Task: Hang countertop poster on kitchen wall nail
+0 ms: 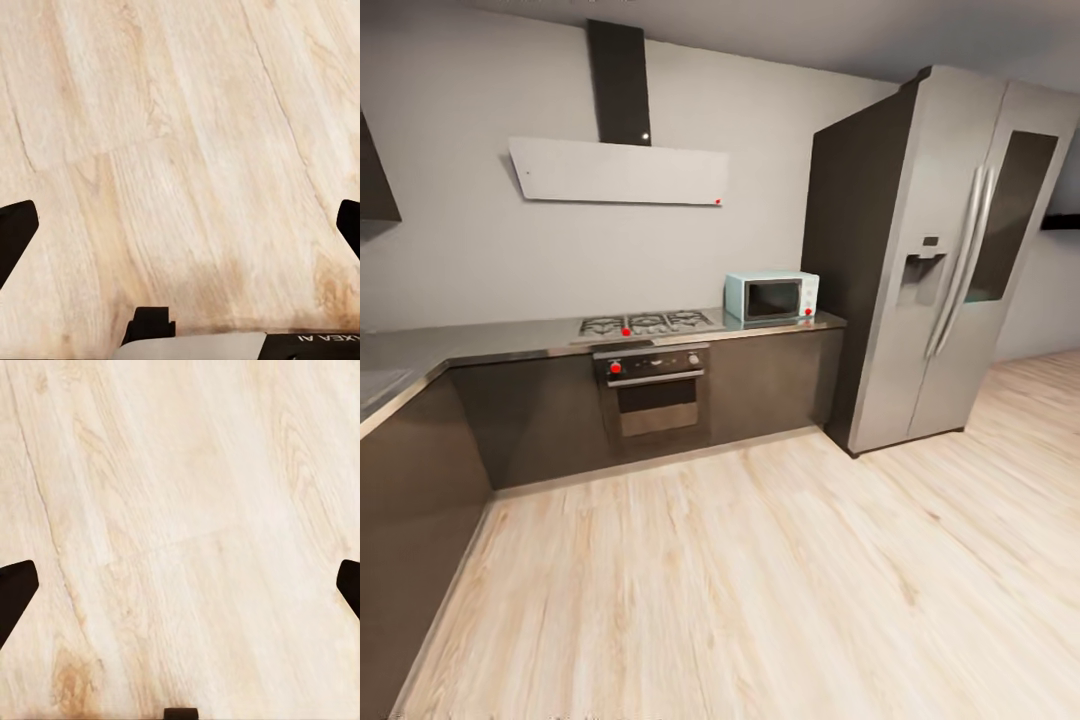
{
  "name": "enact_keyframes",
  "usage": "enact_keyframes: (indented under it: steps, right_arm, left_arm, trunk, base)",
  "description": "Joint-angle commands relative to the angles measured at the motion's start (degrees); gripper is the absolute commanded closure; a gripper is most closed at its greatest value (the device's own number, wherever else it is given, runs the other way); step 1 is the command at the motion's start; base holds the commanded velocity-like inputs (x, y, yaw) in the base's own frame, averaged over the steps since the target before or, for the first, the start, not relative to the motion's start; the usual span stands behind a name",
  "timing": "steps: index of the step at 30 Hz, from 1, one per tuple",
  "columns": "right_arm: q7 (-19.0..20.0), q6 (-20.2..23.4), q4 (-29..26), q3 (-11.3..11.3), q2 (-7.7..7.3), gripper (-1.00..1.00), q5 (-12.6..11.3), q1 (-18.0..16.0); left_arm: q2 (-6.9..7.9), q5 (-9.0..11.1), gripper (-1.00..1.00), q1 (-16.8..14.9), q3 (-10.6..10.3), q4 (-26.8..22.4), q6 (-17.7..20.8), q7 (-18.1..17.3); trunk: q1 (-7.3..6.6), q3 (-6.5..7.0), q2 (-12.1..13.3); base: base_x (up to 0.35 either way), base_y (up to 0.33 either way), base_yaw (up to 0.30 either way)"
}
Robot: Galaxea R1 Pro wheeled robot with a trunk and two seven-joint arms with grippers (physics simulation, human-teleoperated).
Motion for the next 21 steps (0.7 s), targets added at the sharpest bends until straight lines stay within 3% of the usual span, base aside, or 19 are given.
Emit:
enact_keyframes:
  steps: [1, 21]
  right_arm:
    - [0.0, -0.2, 0.0, 0.0, 0.01, -1.0, 0.0, 0.0]
    - [0.0, -0.2, 0.0, 0.0, 0.09, -1.0, 0.1, 0.0]
  left_arm:
    - [-0.03, 0.0, -1.0, 0.0, 0.1, -0.1, 0.0, 0.0]
    - [-0.03, 0.0, -1.0, 0.0, 0.1, -0.1, 0.0, 0.0]
  trunk:
    - [0.0, -0.05, 0.0]
    - [0.0, -0.05, 0.0]
  base:
    - [0.0, -0.008, 0.276]
    - [0.0, -0.001, 0.288]
